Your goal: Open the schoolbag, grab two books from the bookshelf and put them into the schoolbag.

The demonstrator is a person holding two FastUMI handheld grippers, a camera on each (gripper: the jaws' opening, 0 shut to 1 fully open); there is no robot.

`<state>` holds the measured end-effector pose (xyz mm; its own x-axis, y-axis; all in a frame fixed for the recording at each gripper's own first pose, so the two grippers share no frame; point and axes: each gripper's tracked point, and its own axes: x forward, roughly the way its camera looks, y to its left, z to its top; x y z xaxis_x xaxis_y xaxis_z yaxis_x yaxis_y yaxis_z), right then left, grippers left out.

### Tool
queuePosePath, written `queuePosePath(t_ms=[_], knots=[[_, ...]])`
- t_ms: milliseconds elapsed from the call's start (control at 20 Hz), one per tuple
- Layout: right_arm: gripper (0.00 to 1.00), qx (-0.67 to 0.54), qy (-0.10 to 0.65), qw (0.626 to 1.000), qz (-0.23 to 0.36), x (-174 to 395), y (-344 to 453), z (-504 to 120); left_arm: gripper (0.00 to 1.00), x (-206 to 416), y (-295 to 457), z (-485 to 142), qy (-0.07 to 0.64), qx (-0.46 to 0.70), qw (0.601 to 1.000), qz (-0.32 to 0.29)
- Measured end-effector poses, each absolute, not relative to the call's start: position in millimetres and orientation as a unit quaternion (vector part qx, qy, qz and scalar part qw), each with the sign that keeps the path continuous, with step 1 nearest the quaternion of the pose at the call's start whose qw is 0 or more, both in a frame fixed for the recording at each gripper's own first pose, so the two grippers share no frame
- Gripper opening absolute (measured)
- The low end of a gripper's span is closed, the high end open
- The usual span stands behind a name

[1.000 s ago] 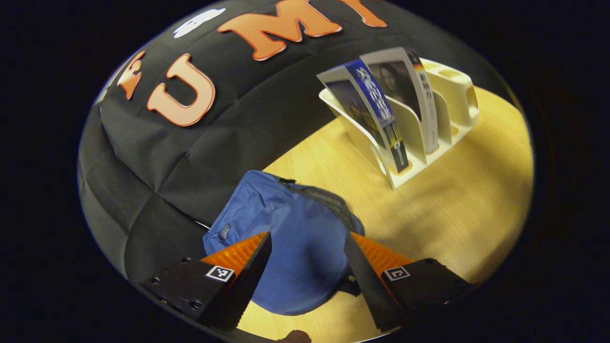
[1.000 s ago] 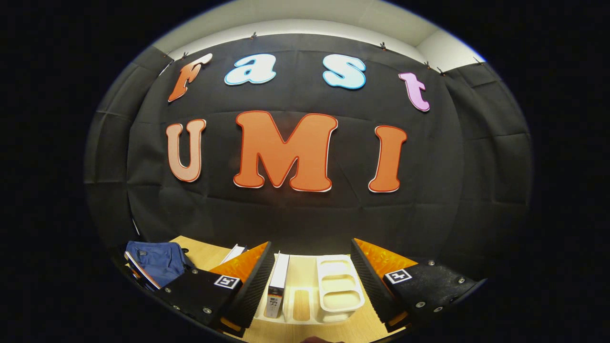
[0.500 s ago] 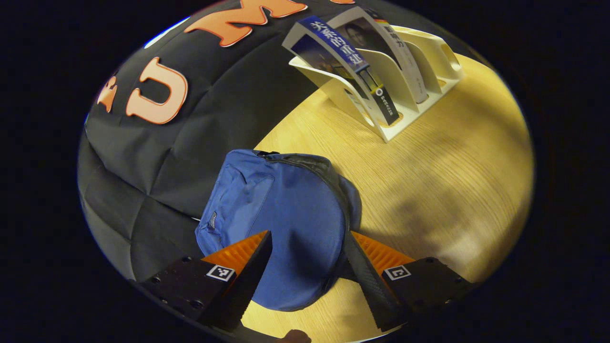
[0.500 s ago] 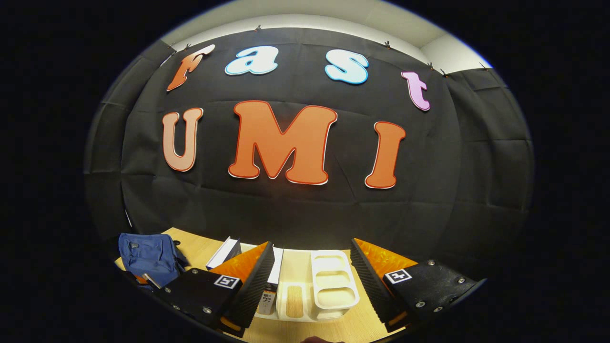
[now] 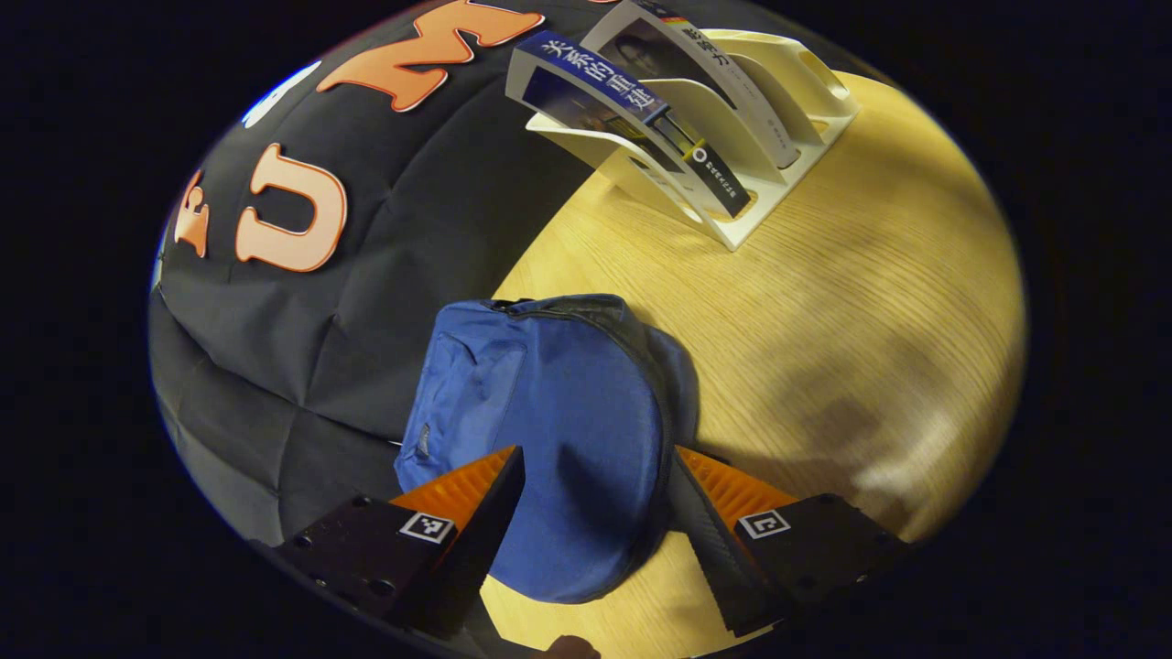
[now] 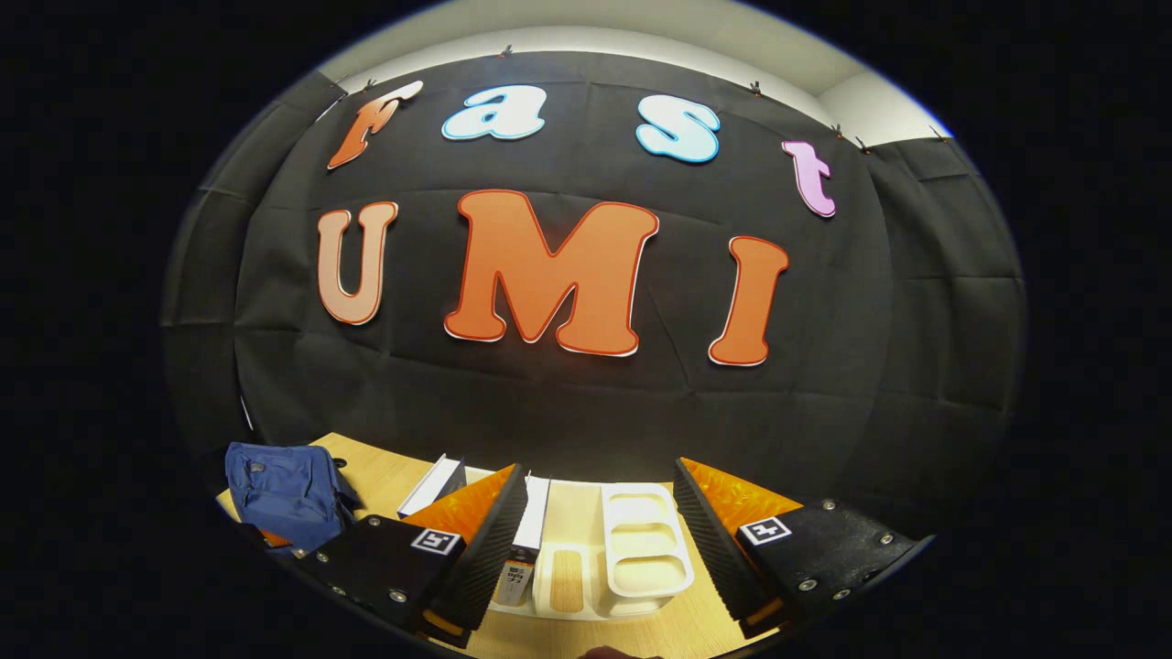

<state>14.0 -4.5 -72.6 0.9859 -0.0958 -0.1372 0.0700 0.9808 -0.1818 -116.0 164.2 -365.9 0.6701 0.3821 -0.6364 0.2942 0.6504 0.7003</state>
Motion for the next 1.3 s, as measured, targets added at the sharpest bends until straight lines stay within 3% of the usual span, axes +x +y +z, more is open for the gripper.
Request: queuePosePath(t_ms=[550, 600, 650, 700, 750, 800, 850, 900, 950, 1000, 1300], knots=[[0.94, -0.093, 0.066, 0.993, -0.041, 15, -4, -69, 0.95, -94, 180, -347, 0.372, 0.449, 0.812, 0.043], [0.95, -0.092, 0.066, 0.993, -0.041, 15, -4, -68, 0.99, -95, 180, -349, 0.373, 0.448, 0.812, 0.042], [0.95, -0.092, 0.065, 0.993, -0.041, 15, -4, -68, 0.92, -92, 179, -351, 0.375, 0.445, 0.813, 0.04], [0.95, -0.093, 0.065, 0.993, -0.041, 15, -4, -68, 0.66, -95, 178, -355, 0.382, 0.441, 0.812, 0.037], [0.95, -0.093, 0.065, 0.993, -0.041, 15, -4, -68, 0.6, -97, 177, -359, 0.39, 0.435, 0.811, 0.034], [0.95, -0.093, 0.065, 0.993, -0.041, 15, -5, -67, 0.37, -100, 175, -365, 0.402, 0.425, 0.81, 0.027], [0.95, -0.093, 0.064, 0.993, -0.04, 15, -5, -66, 0.51, -102, 175, -369, 0.41, 0.421, 0.809, 0.028], [0.95, -0.093, 0.062, 0.993, -0.041, 15, -5, -65, 0.26, -105, 174, -373, 0.419, 0.415, 0.807, 0.024], [0.95, -0.094, 0.058, 0.993, -0.041, 15, -6, -63, 0.26, -104, 174, -376, 0.424, 0.41, 0.807, 0.026], [0.95, -0.097, 0.055, 0.993, -0.042, 16, -7, -60, 0.16, -108, 174, -377, 0.435, 0.405, 0.804, 0.024], [0.95, -0.109, 0.045, 0.992, -0.042, 24, -13, -50, 0.06, -93, 173, -353, 0.44, 0.341, 0.83, 0.032]])
